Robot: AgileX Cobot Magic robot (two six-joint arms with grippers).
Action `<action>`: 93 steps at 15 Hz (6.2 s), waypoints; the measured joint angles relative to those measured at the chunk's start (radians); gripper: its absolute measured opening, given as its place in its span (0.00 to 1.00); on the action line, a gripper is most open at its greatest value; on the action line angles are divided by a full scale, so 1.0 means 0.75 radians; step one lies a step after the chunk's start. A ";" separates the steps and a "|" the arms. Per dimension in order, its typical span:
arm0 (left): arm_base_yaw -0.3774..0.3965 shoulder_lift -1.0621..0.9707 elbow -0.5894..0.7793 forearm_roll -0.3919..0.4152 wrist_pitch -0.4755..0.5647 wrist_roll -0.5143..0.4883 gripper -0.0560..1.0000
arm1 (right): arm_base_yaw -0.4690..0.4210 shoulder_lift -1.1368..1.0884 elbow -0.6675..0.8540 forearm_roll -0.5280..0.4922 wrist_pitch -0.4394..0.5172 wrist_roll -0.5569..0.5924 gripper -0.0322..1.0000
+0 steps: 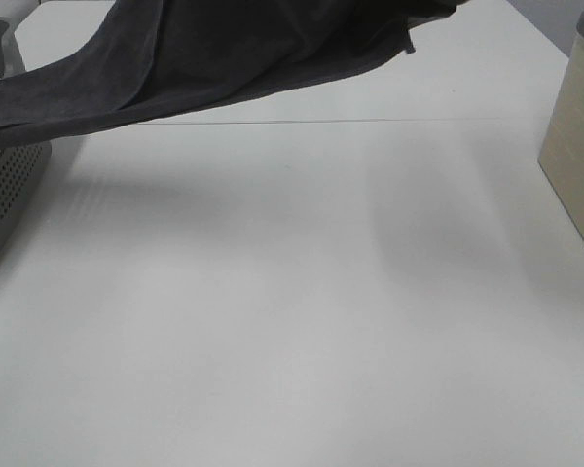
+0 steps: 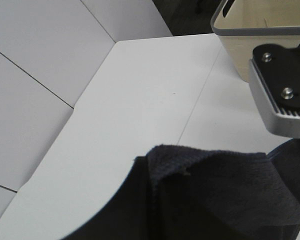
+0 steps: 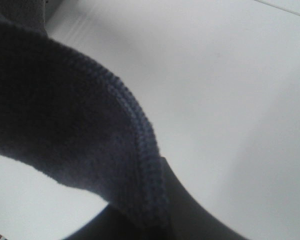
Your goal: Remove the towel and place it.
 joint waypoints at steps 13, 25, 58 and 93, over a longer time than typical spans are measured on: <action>0.089 0.176 0.000 0.252 -0.908 -0.001 0.05 | 0.000 0.169 -0.860 -0.919 0.107 0.061 0.04; 0.320 0.440 0.000 0.267 -1.623 -0.220 0.05 | -0.003 0.391 -0.868 -1.363 -0.669 0.483 0.04; 0.380 1.101 -1.004 0.245 -1.149 -0.329 0.05 | -0.231 0.719 -1.107 -0.913 -0.939 0.721 0.04; 0.169 -0.407 0.929 -0.120 0.449 -0.773 0.05 | -0.223 -0.573 0.301 0.117 0.456 0.061 0.04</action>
